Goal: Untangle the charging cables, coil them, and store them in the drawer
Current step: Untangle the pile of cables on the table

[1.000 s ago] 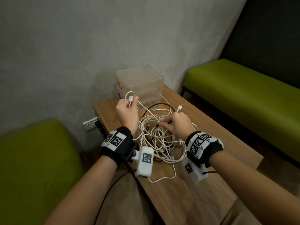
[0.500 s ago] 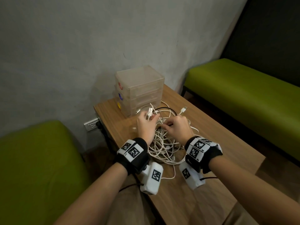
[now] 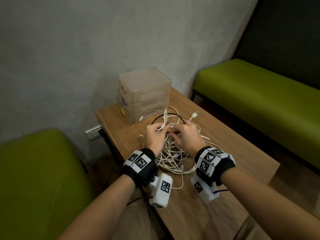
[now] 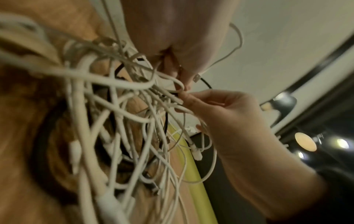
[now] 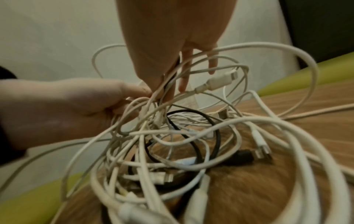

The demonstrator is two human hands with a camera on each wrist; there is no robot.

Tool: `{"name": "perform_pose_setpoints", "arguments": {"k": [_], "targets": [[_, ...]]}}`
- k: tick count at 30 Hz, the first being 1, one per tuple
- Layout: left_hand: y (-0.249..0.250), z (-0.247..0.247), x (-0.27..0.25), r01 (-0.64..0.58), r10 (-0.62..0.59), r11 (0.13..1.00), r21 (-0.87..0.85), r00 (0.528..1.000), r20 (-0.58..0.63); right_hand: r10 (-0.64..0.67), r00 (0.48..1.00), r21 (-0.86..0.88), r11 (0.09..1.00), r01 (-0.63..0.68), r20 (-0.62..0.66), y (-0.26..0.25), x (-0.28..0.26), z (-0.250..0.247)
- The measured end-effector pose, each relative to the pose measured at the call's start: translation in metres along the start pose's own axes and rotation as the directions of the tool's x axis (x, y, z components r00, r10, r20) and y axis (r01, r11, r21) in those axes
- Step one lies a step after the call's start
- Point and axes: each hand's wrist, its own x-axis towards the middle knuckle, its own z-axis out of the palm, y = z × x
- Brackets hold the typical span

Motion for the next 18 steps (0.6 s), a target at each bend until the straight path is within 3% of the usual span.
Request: {"name": "perform_pose_setpoints", "arguments": {"k": [4, 8, 13, 18], "targets": [[0.0, -0.002, 0.002, -0.038, 0.034, 0.998, -0.052, 0.997, -0.075, -0.151, 0.981, -0.081, 0.984, 0.161, 0.12, -0.003, -0.003, -0.003], [0.0, -0.004, 0.006, -0.105, 0.101, 0.992, -0.067, 0.993, -0.068, -0.134, 0.965, -0.108, 0.981, 0.162, 0.227, -0.01, 0.002, -0.009], [-0.007, -0.006, 0.006, -0.245, 0.233, 0.969, -0.044, 0.956, -0.179, 0.031, 0.976, -0.094, 0.995, -0.011, 0.214, -0.013, 0.001, -0.011], [-0.005, -0.01, 0.0, -0.345, 0.336, 0.938, -0.035, 0.928, -0.162, 0.179, 0.963, -0.031, 0.984, -0.177, 0.2, -0.01, 0.003, -0.006]]}}
